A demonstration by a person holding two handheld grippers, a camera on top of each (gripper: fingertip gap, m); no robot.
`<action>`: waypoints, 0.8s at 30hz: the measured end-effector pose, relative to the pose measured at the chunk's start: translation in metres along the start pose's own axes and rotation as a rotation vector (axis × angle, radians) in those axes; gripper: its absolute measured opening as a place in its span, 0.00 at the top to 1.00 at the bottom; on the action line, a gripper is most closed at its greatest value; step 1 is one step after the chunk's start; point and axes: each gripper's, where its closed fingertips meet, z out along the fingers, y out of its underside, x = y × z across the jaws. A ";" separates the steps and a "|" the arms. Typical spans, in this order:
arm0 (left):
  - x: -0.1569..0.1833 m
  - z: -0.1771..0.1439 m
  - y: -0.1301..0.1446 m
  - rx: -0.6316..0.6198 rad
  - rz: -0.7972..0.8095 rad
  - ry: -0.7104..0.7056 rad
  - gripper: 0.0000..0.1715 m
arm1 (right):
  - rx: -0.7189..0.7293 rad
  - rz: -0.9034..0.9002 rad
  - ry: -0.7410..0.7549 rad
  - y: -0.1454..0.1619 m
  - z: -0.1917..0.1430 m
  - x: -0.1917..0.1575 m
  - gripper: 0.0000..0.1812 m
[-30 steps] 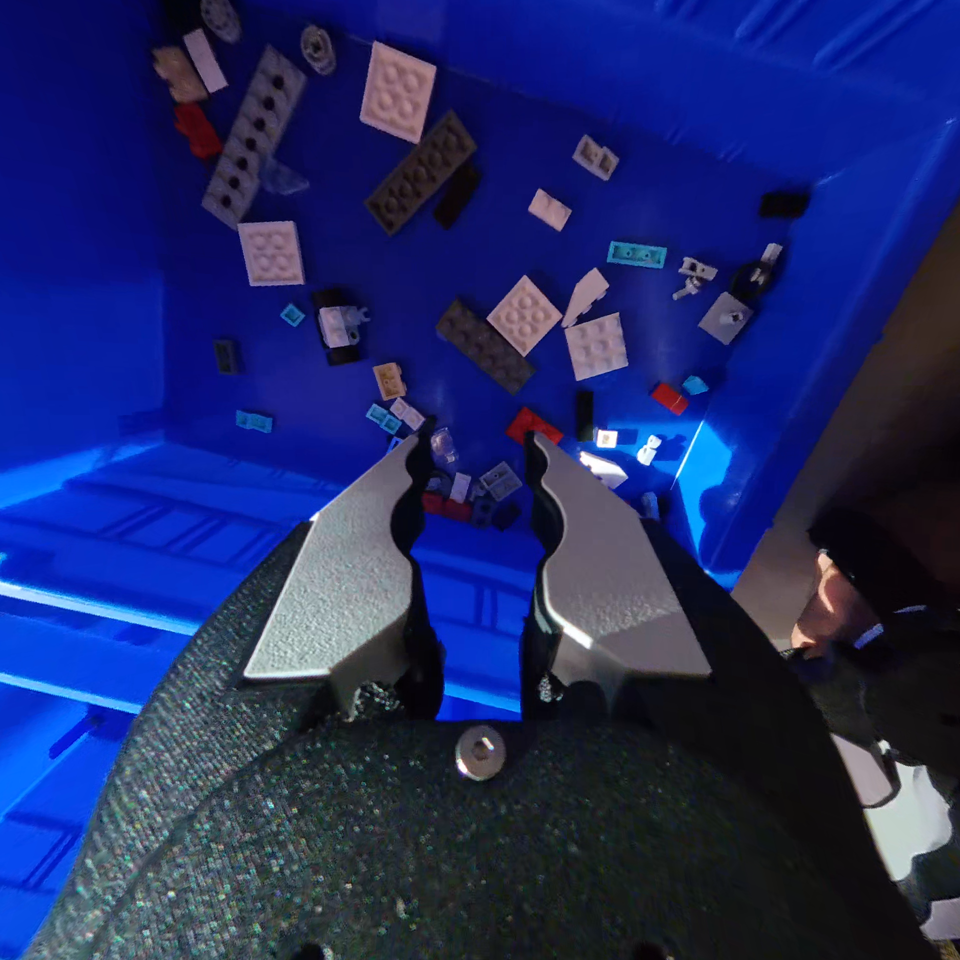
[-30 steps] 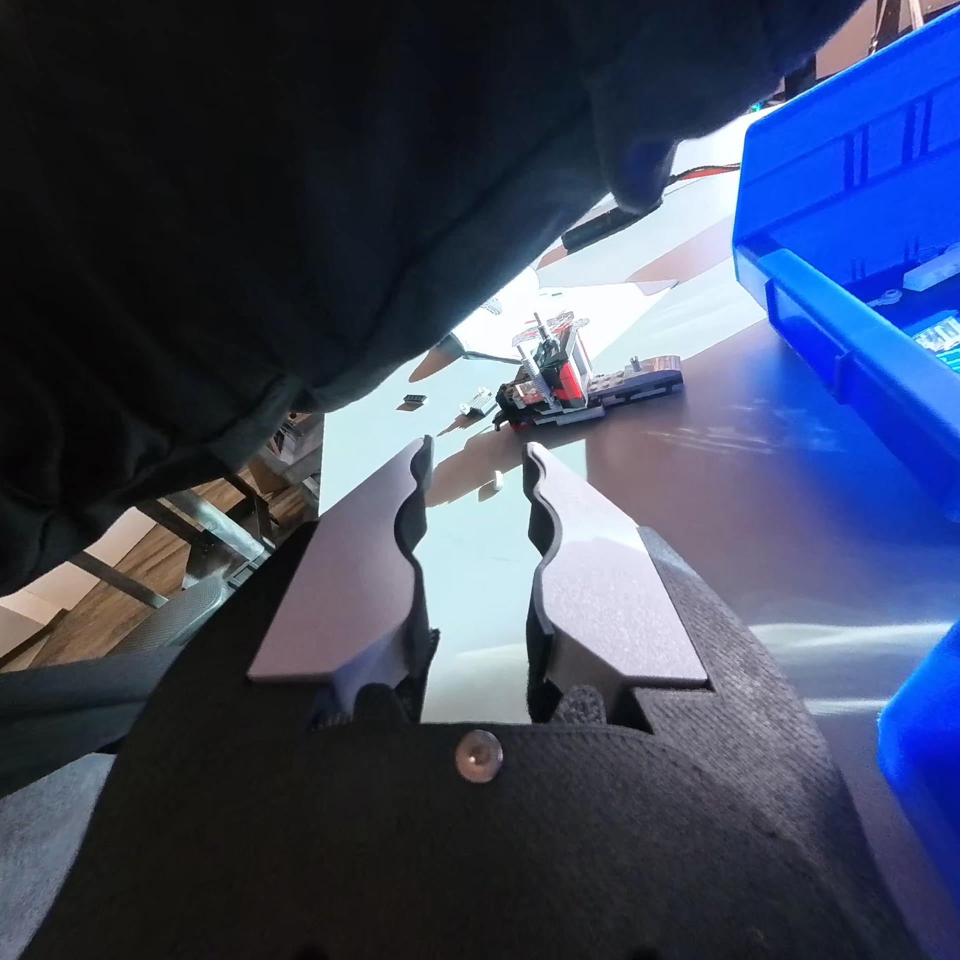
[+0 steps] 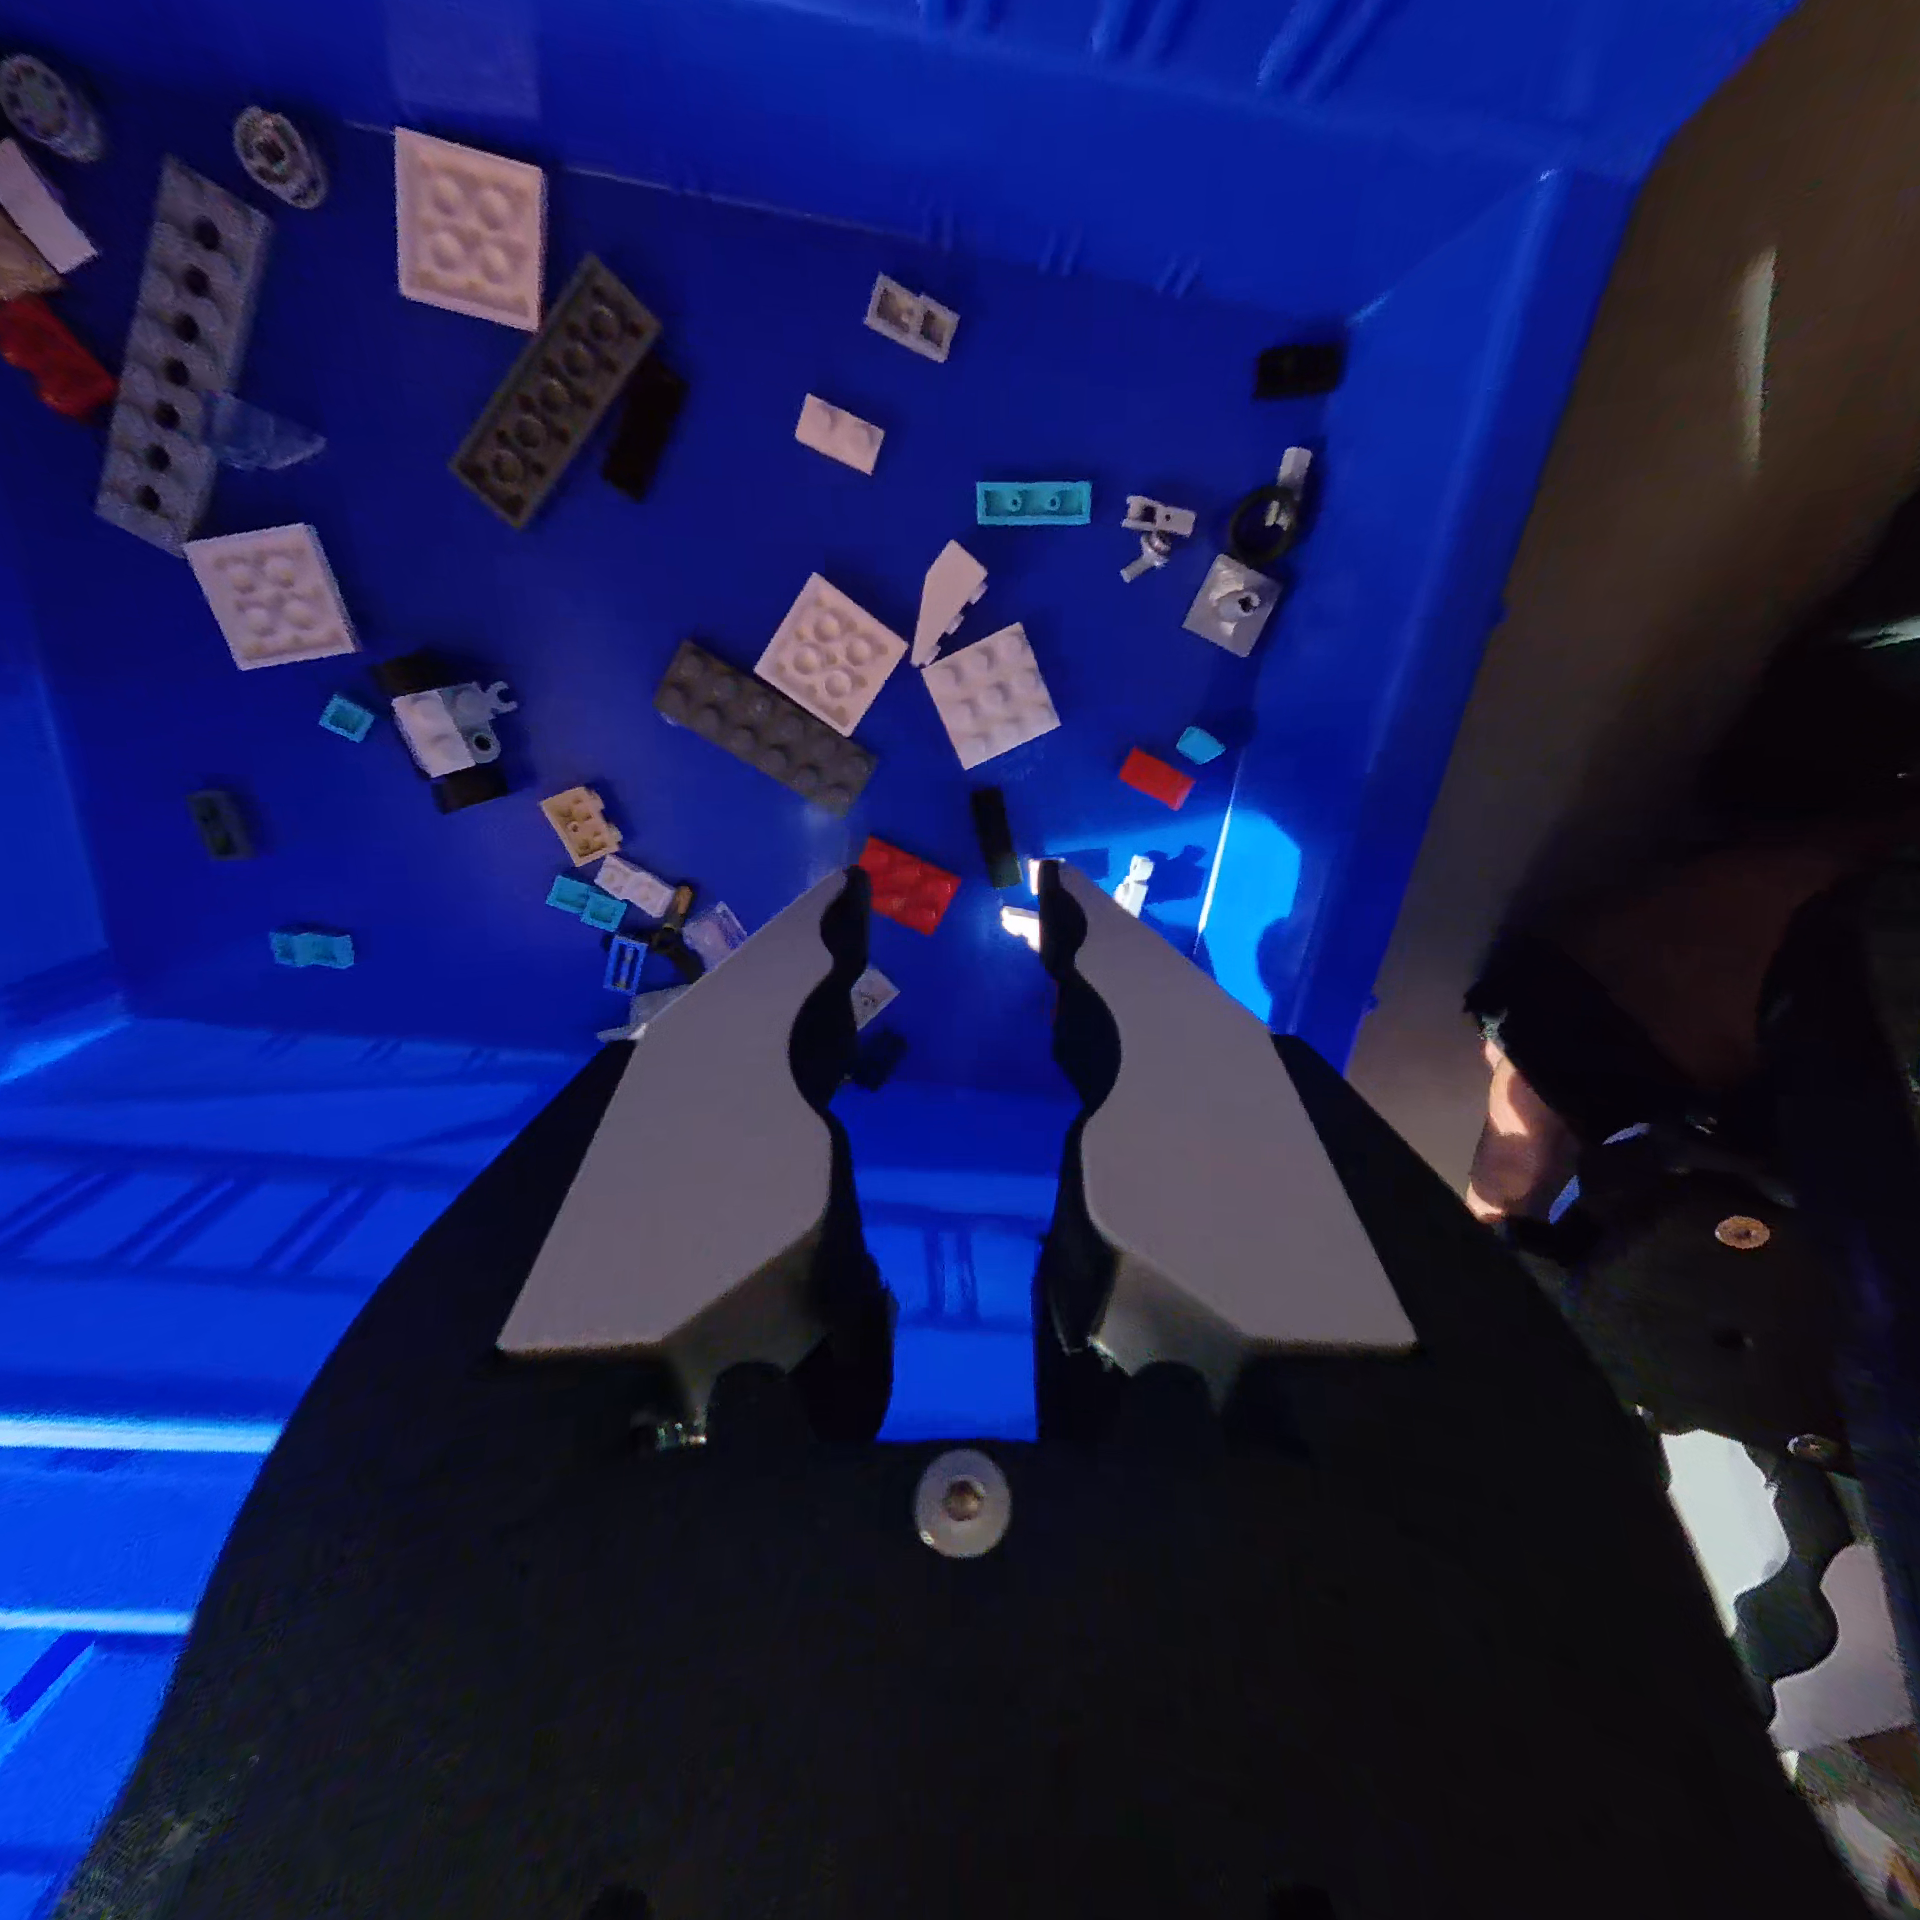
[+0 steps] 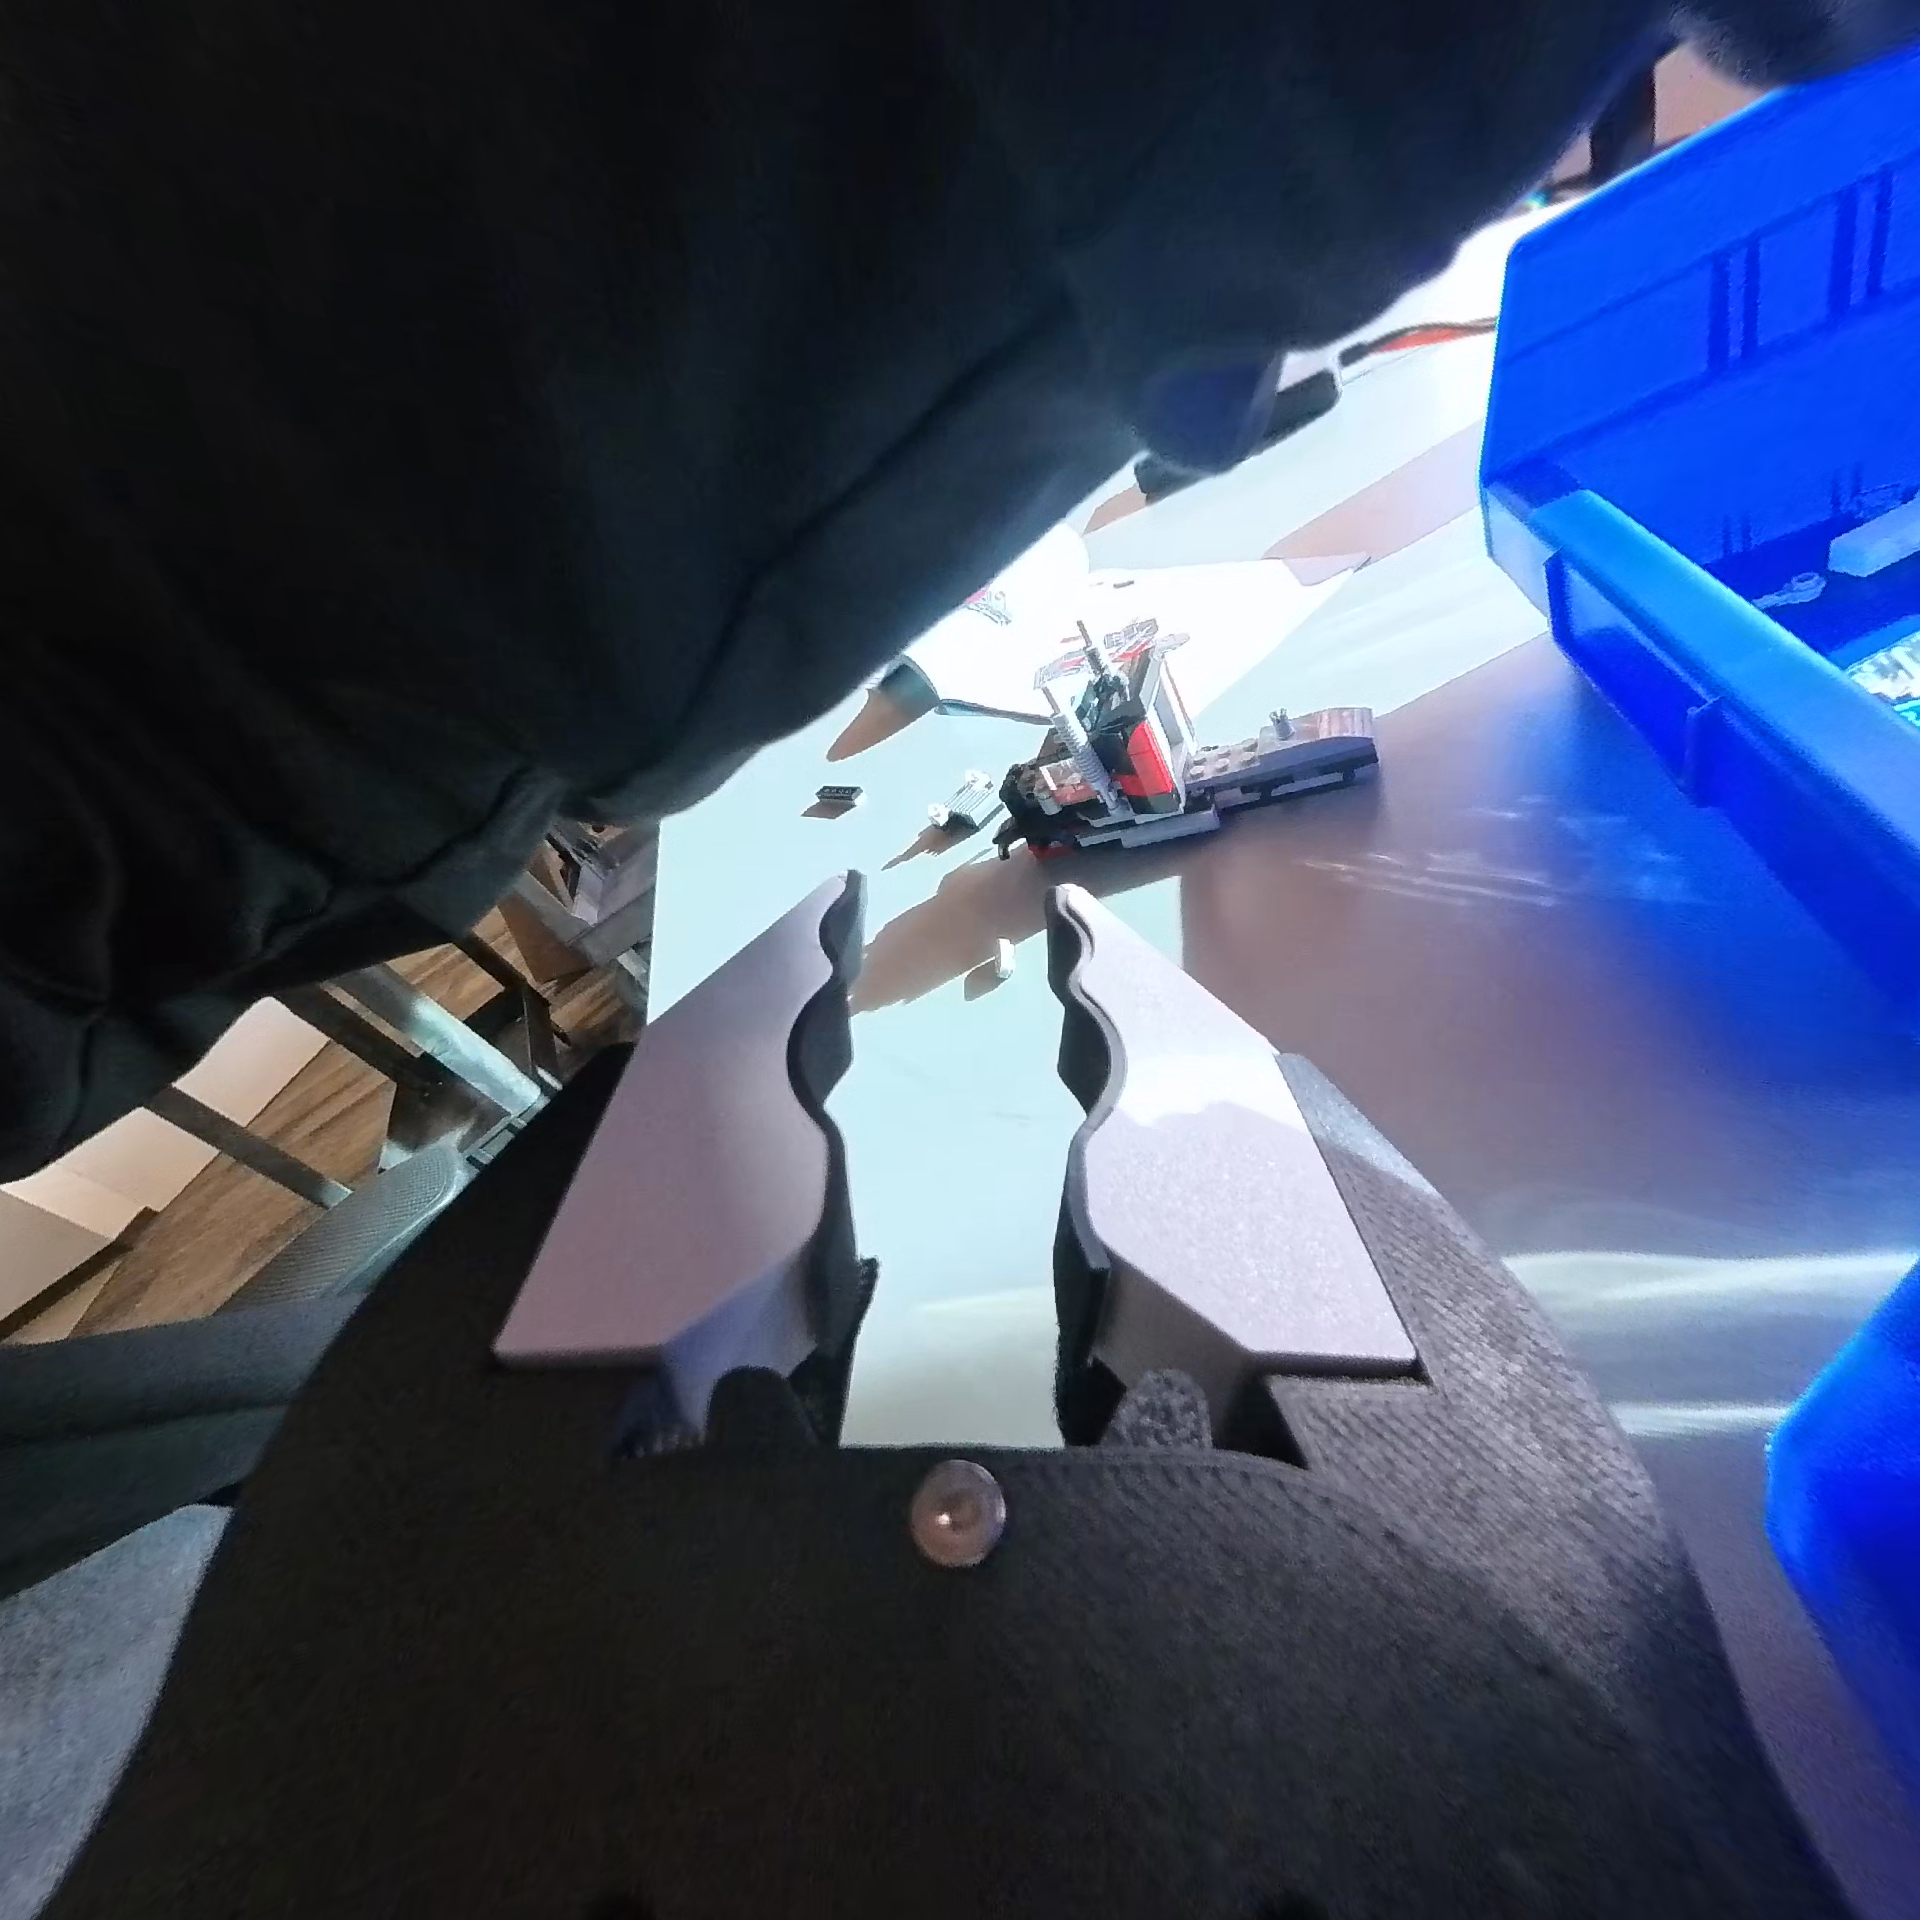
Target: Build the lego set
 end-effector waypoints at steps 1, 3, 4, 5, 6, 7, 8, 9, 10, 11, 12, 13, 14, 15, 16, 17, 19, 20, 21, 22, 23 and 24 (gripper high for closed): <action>-0.002 -0.002 0.000 0.005 -0.006 -0.008 0.80 | 0.000 0.000 -0.001 0.000 0.000 0.000 0.80; -0.006 -0.005 -0.002 0.021 -0.020 -0.019 0.80 | 0.000 0.001 -0.002 0.000 0.000 0.000 0.80; -0.007 -0.007 -0.002 0.030 -0.027 -0.026 0.80 | 0.000 0.001 -0.002 0.000 0.000 0.000 0.80; -0.010 -0.009 -0.003 0.039 -0.034 -0.037 0.80 | 0.000 0.001 -0.003 0.000 0.000 0.000 0.80; -0.012 -0.011 -0.004 0.052 -0.040 -0.051 0.80 | 0.000 0.001 -0.003 0.000 0.000 0.000 0.80; -0.015 -0.014 -0.005 0.069 -0.048 -0.066 0.80 | 0.001 0.001 -0.003 0.000 0.000 0.000 0.80; -0.019 -0.017 -0.008 0.091 -0.057 -0.085 0.80 | 0.001 0.002 -0.004 0.000 0.000 -0.001 0.80; -0.024 -0.021 -0.010 0.117 -0.068 -0.111 0.80 | 0.001 0.002 -0.004 0.000 0.000 -0.001 0.80; -0.030 -0.025 -0.013 0.144 -0.085 -0.143 0.80 | 0.001 0.002 -0.004 0.000 0.000 -0.001 0.80; -0.036 -0.030 -0.015 0.169 -0.106 -0.172 0.80 | 0.001 0.003 -0.005 0.000 0.000 -0.001 0.80; -0.043 -0.036 -0.016 0.193 -0.126 -0.203 0.80 | 0.001 0.003 -0.005 0.000 0.000 -0.001 0.80; -0.049 -0.042 -0.017 0.215 -0.145 -0.238 0.80 | 0.001 0.003 -0.005 0.000 0.000 -0.001 0.80; -0.056 -0.047 -0.017 0.234 -0.162 -0.273 0.80 | 0.002 0.003 -0.005 0.000 0.000 -0.001 0.80; -0.063 -0.053 -0.017 0.252 -0.177 -0.307 0.80 | 0.002 0.003 -0.005 0.000 -0.001 -0.001 0.80; -0.068 -0.059 -0.017 0.270 -0.193 -0.335 0.80 | 0.003 0.003 -0.005 0.000 -0.001 -0.001 0.80; -0.072 -0.063 -0.017 0.288 -0.208 -0.354 0.80 | 0.003 0.004 -0.005 0.000 -0.001 -0.001 0.80; -0.077 -0.070 -0.016 0.312 -0.230 -0.378 0.80 | 0.002 0.004 -0.005 0.000 -0.001 -0.001 0.80; -0.078 -0.072 -0.015 0.317 -0.237 -0.385 0.80 | 0.002 0.004 -0.005 0.000 -0.001 -0.001 0.80; -0.079 -0.074 -0.014 0.320 -0.242 -0.387 0.80 | 0.002 0.004 -0.005 0.000 -0.001 -0.001 0.80; -0.079 -0.074 -0.013 0.321 -0.245 -0.387 0.80 | 0.002 0.004 -0.005 0.000 0.000 -0.001 0.80; -0.079 -0.075 -0.013 0.320 -0.247 -0.387 0.80 | 0.002 0.004 -0.005 0.000 0.000 -0.001 0.80; -0.079 -0.074 -0.012 0.320 -0.248 -0.386 0.80 | 0.002 0.004 -0.005 0.000 0.000 -0.001 0.80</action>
